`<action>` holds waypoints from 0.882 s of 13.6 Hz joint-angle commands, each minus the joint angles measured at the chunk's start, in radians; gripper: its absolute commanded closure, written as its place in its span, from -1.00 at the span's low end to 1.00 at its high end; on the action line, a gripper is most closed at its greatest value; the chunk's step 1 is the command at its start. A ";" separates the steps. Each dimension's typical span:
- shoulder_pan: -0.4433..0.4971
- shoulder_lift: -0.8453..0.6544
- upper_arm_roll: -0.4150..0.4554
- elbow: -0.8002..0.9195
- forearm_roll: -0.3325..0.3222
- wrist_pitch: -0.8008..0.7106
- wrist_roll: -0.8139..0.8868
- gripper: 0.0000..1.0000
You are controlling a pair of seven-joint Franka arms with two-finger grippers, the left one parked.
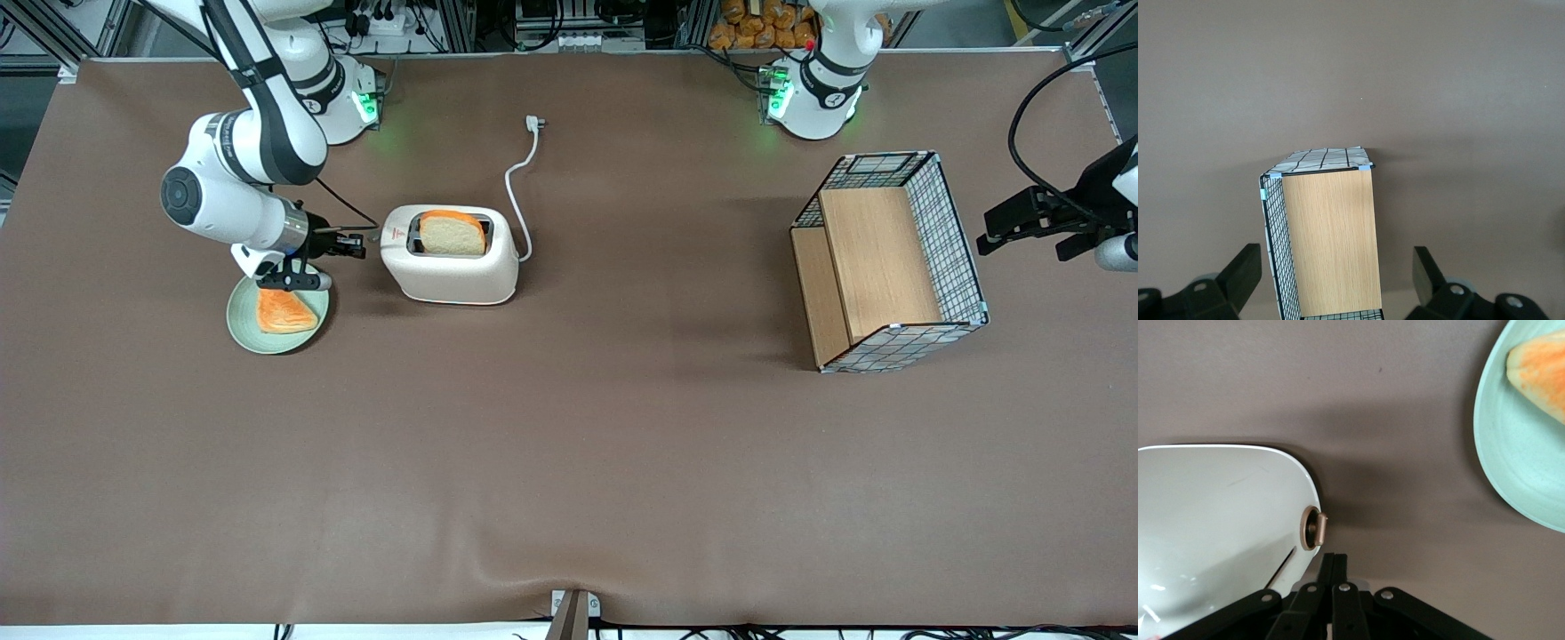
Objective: Press toaster button with right arm
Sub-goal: 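Lift the right gripper off the lever and withdraw it from the toaster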
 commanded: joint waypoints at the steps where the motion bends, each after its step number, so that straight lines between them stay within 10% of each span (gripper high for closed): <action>1: -0.047 -0.007 0.000 0.078 0.006 -0.106 -0.030 -1.00; 12: -0.217 0.043 0.003 0.684 -0.257 -0.550 -0.004 -1.00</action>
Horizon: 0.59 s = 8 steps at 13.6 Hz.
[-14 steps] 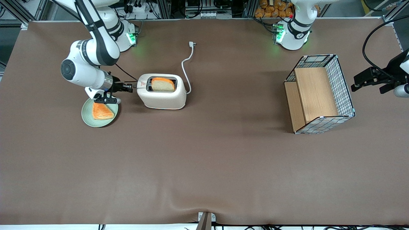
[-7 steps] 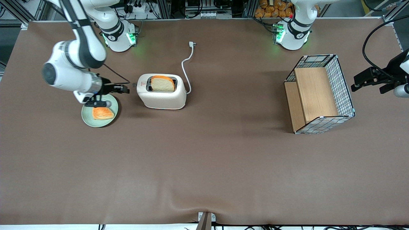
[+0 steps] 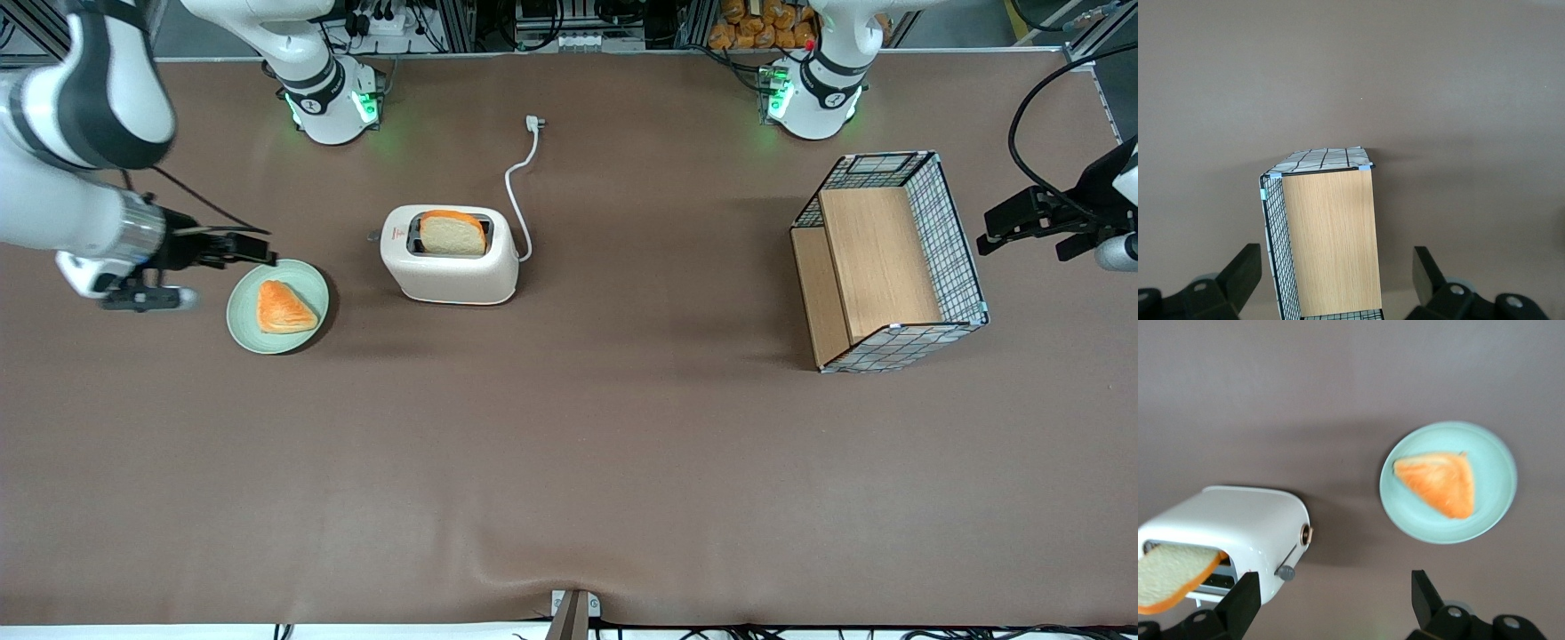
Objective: Press toaster button with right arm
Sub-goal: 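Lift the right gripper off the lever and withdraw it from the toaster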
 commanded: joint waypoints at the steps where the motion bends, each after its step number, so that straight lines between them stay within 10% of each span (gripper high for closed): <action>1: -0.030 0.054 0.017 0.180 -0.086 -0.083 0.005 -1.00; 8: -0.031 0.186 0.020 0.617 -0.206 -0.389 0.013 -1.00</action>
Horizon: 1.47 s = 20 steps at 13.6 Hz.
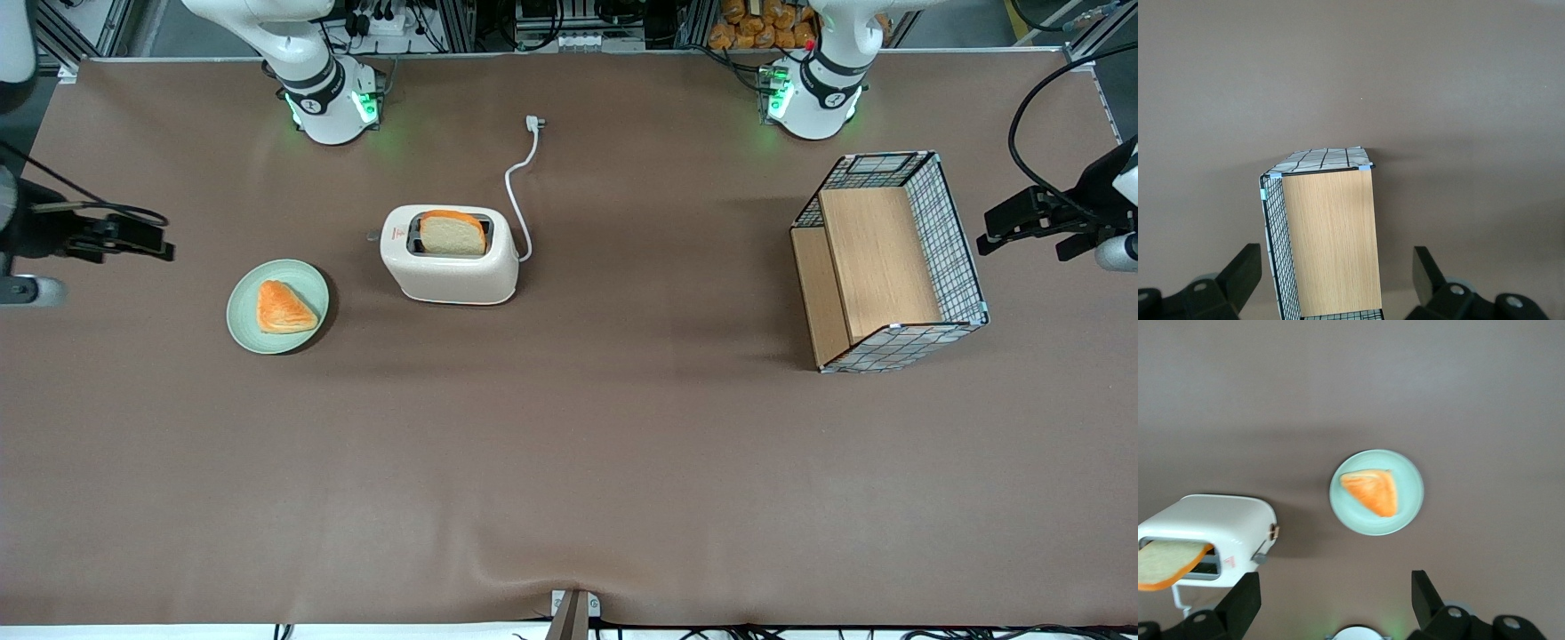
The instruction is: Press toaster button with right arm
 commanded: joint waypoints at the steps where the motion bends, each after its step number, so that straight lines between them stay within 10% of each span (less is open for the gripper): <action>1: -0.012 0.024 0.015 0.101 -0.036 -0.045 0.011 -1.00; 8: -0.033 -0.237 0.015 -0.223 -0.026 0.164 0.062 -1.00; 20: -0.038 -0.148 0.012 -0.086 -0.032 0.129 0.123 -1.00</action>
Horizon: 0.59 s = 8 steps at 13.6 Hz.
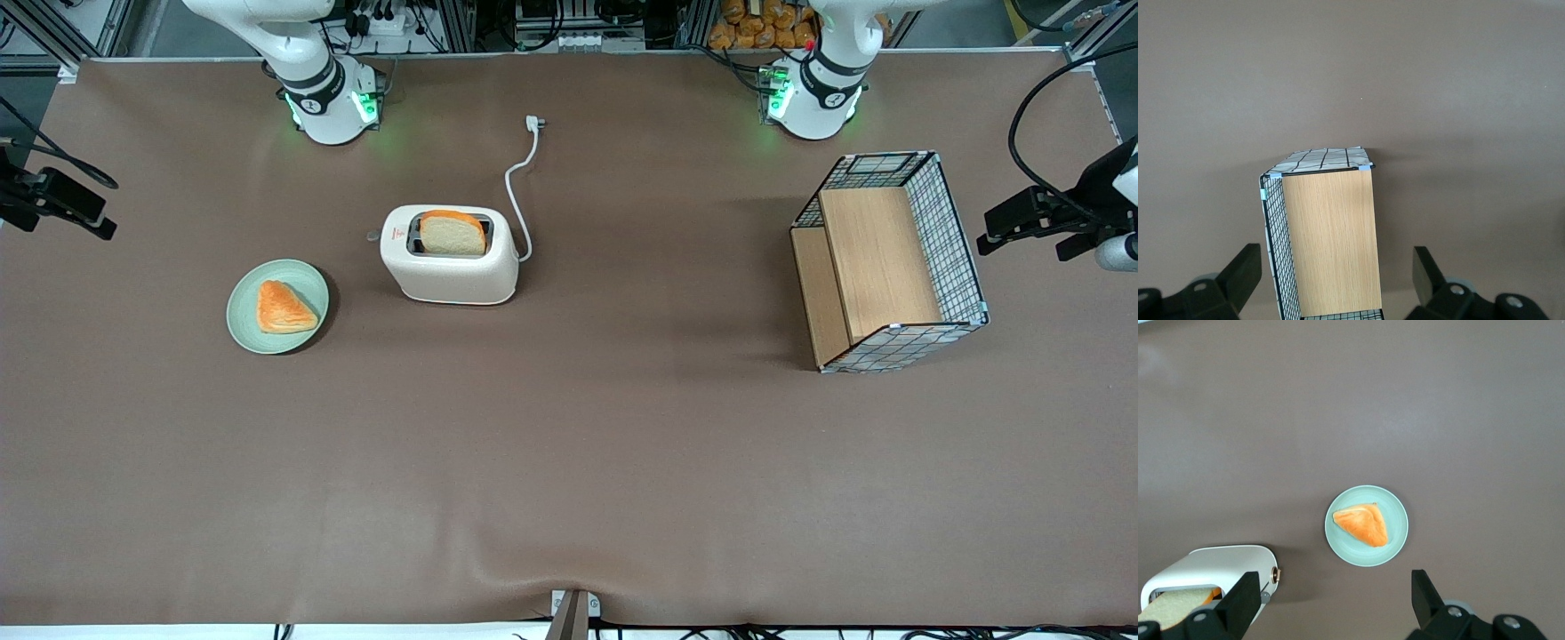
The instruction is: Press toaster button with right arm
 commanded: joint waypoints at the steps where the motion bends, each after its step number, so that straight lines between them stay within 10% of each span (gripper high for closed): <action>1: -0.017 0.040 0.007 0.062 -0.013 -0.045 0.013 -1.00; 8: -0.012 0.034 0.007 0.065 -0.024 -0.058 0.019 -1.00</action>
